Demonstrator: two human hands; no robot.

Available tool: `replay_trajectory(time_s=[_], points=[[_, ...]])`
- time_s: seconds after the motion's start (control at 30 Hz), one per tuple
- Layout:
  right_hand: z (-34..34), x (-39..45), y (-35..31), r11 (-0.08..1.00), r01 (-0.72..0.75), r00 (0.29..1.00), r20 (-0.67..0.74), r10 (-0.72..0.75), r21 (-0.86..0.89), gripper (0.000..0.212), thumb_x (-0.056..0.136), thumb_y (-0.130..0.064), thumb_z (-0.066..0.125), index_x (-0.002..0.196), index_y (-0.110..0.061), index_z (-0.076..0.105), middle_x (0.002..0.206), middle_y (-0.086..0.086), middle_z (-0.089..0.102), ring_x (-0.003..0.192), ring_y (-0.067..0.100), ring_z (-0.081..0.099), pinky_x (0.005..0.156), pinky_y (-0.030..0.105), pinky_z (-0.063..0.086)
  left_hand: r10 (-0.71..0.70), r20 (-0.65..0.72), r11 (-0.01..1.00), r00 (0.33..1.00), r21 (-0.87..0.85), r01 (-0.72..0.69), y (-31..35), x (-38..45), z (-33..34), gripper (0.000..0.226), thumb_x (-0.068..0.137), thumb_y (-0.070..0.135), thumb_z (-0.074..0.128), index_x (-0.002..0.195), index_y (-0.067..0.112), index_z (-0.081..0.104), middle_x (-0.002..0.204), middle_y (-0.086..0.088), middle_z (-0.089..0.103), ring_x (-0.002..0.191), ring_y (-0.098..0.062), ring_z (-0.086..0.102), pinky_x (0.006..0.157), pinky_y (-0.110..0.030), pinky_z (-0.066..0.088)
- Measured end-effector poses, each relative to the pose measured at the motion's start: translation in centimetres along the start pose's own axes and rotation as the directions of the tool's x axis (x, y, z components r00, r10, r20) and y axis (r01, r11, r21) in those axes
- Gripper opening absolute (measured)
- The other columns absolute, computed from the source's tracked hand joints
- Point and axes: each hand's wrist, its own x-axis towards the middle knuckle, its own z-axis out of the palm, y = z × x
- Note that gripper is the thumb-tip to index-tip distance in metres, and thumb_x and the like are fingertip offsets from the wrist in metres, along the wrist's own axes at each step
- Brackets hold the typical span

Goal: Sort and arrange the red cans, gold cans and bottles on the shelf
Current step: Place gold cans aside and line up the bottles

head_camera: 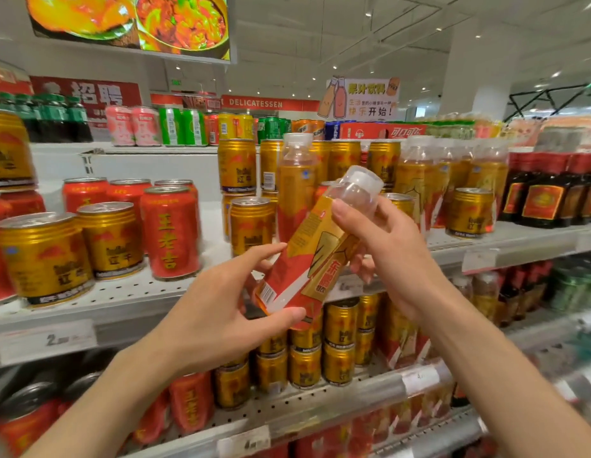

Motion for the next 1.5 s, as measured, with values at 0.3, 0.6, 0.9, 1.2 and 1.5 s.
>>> replay_trajectory(time_s=[0.3,0.6,0.9,1.2,1.5], points=[[-14.9,3.3,2.0,1.000,-0.001,1.000,0.011,0.001,-0.007,0.052,0.082,-0.052,0.072,0.123,-0.023,0.061,0.089,-0.010,0.074,0.054,0.004,0.059,0.041,0.022,0.041,-0.022,-0.038,1.000,0.999,0.006,0.022,7.1,7.4,11.6,0.079,0.069,0.070,0.072,0.139,0.049,0.043,0.106,0.029,0.060,0.096,-0.001,0.064,0.073,-0.011,0.049],[-24.3,6.8,4.0,1.000,0.011,1.000,-0.018,-0.011,0.007,0.044,0.082,-0.048,0.074,0.118,-0.024,0.064,0.093,-0.008,0.075,0.062,0.000,0.063,0.046,0.013,0.044,-0.003,-0.009,1.000,1.000,0.022,0.003,10.5,14.0,19.2,0.082,0.070,0.074,0.068,0.142,0.047,0.040,0.109,0.029,0.060,0.084,-0.002,0.068,0.067,-0.022,0.056],[-28.0,10.3,2.8,0.978,0.086,0.993,-0.069,-0.101,-0.192,0.069,0.076,-0.067,0.073,0.131,-0.030,0.058,0.123,-0.006,0.070,0.079,0.007,0.060,0.052,0.015,0.046,0.088,-0.008,0.977,0.996,0.195,-0.084,11.8,18.9,21.5,0.089,0.077,0.081,0.050,0.151,0.035,0.033,0.122,0.028,0.054,0.099,0.007,0.056,0.083,-0.013,0.051],[-25.8,14.2,0.6,0.888,0.195,0.979,0.025,-0.203,-0.416,0.088,0.074,-0.070,0.073,0.148,-0.033,0.042,0.145,-0.006,0.055,0.122,0.017,0.061,0.090,0.046,0.060,0.318,-0.183,0.772,0.930,0.620,-0.142,10.1,21.3,17.1,0.056,0.088,0.058,0.056,0.125,0.017,0.062,0.115,0.000,0.061,0.103,-0.018,0.055,0.080,-0.035,0.054],[-25.4,15.7,1.7,0.766,0.190,0.982,0.120,-0.148,-0.614,0.090,0.077,-0.071,0.068,0.153,-0.036,0.035,0.152,-0.006,0.048,0.120,0.023,0.062,0.098,0.050,0.056,0.085,-0.220,0.743,0.972,0.664,0.085,9.0,23.4,15.6,0.049,0.086,0.068,0.052,0.104,0.023,0.057,0.098,0.006,0.063,0.092,-0.015,0.055,0.081,-0.033,0.051]])
